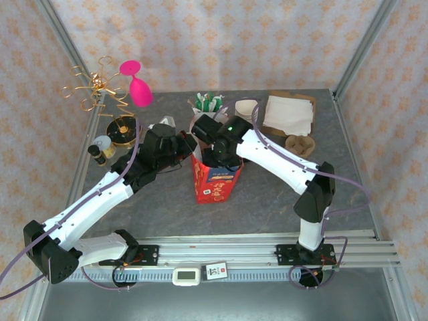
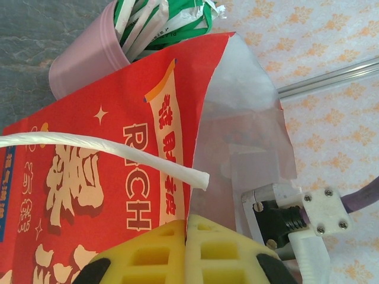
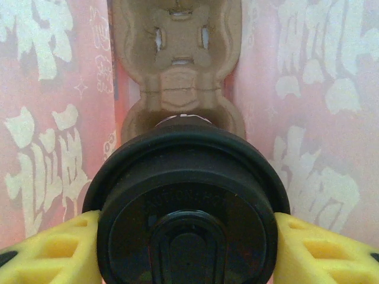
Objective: Pack the takeout coffee
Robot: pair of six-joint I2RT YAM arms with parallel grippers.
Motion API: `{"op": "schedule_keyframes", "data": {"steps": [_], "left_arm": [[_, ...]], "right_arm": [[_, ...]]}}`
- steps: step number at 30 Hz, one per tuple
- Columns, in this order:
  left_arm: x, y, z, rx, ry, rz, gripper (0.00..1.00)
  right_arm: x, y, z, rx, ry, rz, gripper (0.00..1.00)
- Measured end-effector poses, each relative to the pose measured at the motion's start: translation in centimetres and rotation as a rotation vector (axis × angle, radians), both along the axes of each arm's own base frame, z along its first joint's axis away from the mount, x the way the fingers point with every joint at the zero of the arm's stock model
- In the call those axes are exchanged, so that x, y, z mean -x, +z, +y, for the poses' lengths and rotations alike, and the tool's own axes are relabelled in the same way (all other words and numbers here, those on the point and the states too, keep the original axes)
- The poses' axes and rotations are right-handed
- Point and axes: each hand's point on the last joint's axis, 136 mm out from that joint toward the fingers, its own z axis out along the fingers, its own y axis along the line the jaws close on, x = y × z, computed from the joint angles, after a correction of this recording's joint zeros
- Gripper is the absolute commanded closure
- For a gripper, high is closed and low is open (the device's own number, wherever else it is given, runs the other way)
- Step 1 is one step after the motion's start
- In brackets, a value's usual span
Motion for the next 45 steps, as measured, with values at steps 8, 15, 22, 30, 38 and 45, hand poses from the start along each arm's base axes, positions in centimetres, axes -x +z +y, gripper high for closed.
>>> {"op": "schedule_keyframes", "data": {"steps": [8, 15, 22, 30, 38, 45], "left_arm": [[-0.1, 0.2, -0.2, -0.016, -0.016, -0.008, 0.89], [0.2, 0.0, -0.2, -0.050, -0.042, 0.001, 0.98], [0.2, -0.5, -0.2, -0.067, -0.047, 0.015, 1.00], [0.3, -0.9, -0.1, -0.076, -0.047, 0.028, 0.99], [0.4, -1.0, 0.0, -0.081, -0.045, 0.033, 0.88], [0.5, -0.9, 0.0, -0.078, -0.044, 0.029, 0.85]], "right_arm": [[-0.5, -0.7, 0.6, 0.009, 0.000, 0.007, 0.56], [-0.5, -1.3, 0.7, 0.023, 0.001, 0.018, 0.57], [-0.7, -1.4, 0.6, 0.033, 0.001, 0.009, 0.57], [-0.9, -1.8, 0.6, 0.044, 0.003, 0.006, 0.57], [-1.0, -2.3, 0.5, 0.048, 0.003, 0.004, 0.57], [-0.8, -2.5, 0.5, 0.047, 0.006, -0.002, 0.58]]}}
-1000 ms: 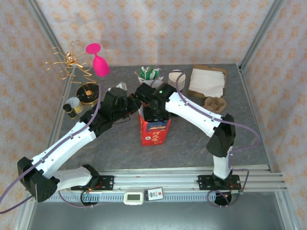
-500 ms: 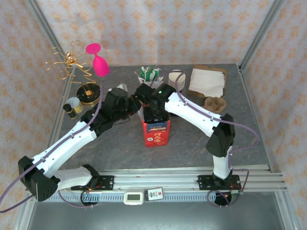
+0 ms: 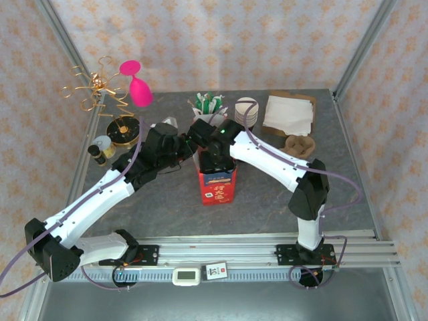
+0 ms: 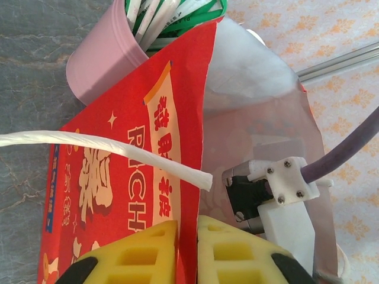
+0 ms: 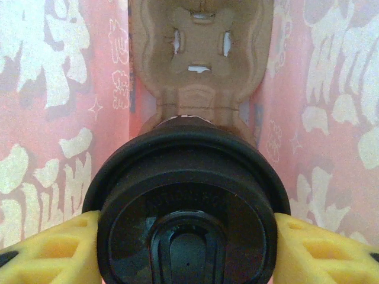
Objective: Pack the takeout coffee
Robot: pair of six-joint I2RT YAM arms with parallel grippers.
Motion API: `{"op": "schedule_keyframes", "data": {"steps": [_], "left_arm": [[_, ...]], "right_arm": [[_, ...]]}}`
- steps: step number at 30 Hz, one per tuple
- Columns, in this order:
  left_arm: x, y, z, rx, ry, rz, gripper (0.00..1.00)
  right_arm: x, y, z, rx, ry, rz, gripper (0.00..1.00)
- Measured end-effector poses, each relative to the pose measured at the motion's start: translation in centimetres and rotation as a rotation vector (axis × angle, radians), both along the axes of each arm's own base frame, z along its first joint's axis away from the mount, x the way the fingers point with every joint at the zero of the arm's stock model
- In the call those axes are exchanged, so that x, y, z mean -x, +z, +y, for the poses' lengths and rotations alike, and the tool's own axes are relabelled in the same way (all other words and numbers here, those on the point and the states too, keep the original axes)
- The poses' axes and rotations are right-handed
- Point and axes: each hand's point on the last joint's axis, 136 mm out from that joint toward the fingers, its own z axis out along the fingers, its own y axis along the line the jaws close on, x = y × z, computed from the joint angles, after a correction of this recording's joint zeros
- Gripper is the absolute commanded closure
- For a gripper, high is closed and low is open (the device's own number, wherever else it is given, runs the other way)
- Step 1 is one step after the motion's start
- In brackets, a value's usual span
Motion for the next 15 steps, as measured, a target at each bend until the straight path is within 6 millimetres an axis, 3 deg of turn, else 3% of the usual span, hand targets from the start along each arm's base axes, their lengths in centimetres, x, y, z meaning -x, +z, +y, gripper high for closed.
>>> {"op": "schedule_keyframes", "data": {"steps": [9, 15], "left_arm": [[0.4, 1.1, 0.3, 0.019, 0.000, -0.025, 0.79], [0.6, 2.0, 1.3, 0.037, 0.017, -0.048, 0.83]], "right_arm": [[-0.1, 0.1, 0.0, 0.000, -0.001, -0.009, 0.58], [-0.2, 0.1, 0.1, -0.001, 0.000, -0.013, 0.58]]}}
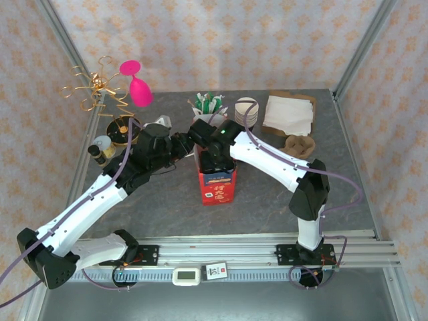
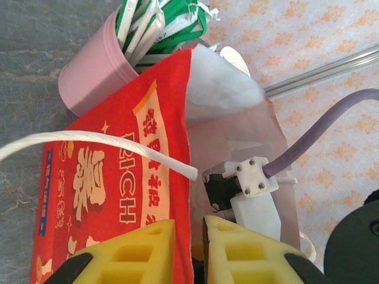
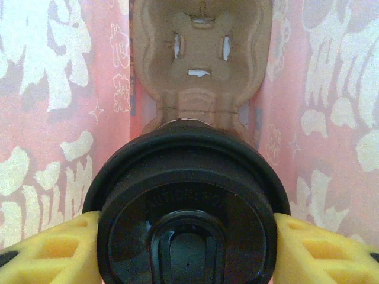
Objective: Pack the takeout coffee
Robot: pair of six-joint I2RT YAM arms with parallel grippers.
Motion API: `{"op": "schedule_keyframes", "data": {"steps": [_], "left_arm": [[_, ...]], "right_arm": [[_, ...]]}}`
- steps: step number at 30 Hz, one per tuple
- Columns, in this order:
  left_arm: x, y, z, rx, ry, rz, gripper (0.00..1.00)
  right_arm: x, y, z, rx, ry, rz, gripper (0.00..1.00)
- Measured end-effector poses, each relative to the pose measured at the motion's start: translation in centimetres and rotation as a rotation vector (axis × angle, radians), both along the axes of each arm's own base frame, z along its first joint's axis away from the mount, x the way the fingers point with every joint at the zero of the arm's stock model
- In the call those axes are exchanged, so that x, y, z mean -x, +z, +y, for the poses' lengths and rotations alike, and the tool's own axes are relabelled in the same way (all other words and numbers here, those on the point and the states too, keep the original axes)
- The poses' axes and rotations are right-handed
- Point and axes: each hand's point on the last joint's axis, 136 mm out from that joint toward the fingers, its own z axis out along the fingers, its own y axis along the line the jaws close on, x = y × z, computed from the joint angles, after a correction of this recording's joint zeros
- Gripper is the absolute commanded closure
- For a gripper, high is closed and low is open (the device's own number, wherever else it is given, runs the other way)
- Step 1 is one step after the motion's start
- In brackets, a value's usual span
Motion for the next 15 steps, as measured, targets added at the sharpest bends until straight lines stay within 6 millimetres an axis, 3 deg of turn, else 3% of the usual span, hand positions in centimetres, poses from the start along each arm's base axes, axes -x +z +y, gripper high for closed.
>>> {"op": "schedule_keyframes", "data": {"steps": [5, 15], "left_arm": [[-0.07, -0.55, 0.26, -0.003, 0.004, 0.012, 0.88], [-0.24, -0.82, 0.66, -0.008, 0.004, 0.016, 0.88]], "right_arm": [[-0.05, 0.01, 0.03, -0.001, 0.000, -0.002, 0.59], [-0.10, -0.30, 0.05, 0.001, 0.003, -0.003, 0.60]]}}
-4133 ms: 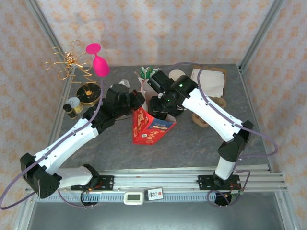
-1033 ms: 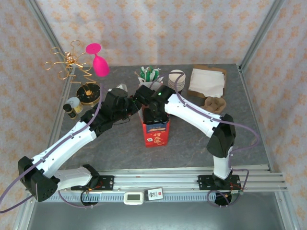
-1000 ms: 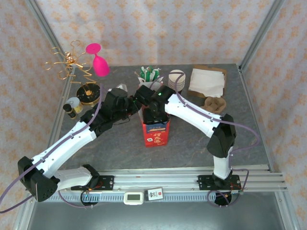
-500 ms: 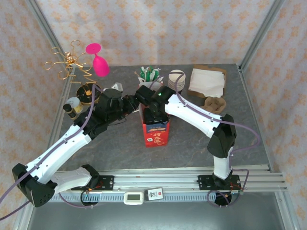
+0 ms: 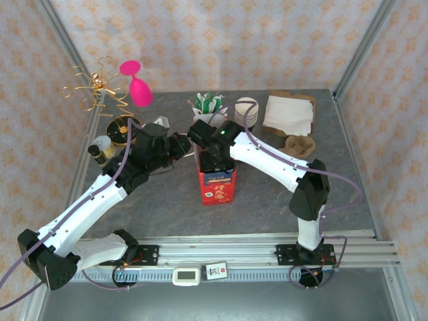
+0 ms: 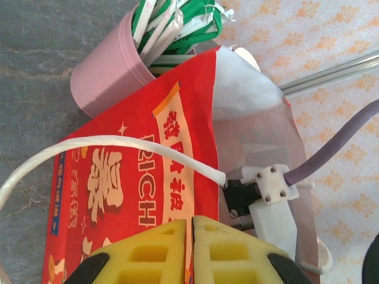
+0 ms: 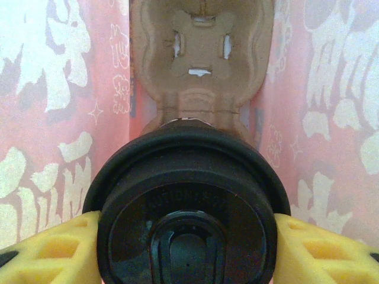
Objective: Pack the takeout coffee
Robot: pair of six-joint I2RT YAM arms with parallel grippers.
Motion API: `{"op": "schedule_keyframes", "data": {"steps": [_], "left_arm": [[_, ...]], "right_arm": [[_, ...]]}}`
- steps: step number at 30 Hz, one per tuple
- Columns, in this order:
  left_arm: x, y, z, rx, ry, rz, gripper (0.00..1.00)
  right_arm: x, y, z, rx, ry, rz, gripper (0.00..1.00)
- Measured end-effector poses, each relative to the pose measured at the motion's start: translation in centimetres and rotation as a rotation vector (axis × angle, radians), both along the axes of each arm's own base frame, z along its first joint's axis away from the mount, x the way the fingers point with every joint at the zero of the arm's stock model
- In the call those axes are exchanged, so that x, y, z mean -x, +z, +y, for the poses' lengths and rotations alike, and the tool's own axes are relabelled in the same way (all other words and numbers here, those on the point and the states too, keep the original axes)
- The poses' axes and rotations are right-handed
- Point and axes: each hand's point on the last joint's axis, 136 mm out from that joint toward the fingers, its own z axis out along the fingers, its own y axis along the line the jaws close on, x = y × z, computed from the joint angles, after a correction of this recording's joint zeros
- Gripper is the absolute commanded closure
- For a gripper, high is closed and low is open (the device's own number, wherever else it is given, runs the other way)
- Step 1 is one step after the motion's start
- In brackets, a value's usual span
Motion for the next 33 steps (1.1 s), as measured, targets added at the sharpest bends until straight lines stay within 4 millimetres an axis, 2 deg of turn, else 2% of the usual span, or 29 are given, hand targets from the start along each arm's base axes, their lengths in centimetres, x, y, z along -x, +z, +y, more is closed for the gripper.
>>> {"op": "schedule_keyframes", "data": {"steps": [19, 27, 33], "left_arm": [[0.2, 0.1, 0.1, -0.004, -0.005, -0.003, 0.84], [0.4, 0.2, 0.2, -0.009, -0.008, -0.003, 0.83], [0.7, -0.2, 0.4, -0.037, -0.020, 0.007, 0.83]], "right_arm": [[0.0, -0.6, 0.0, -0.008, 0.006, -0.034, 0.59], [-1.3, -0.4, 0.8, 0.006, 0.001, -0.066, 0.59], [-1.1, -0.7, 0.7, -0.001, 0.004, -0.063, 0.59]]}}
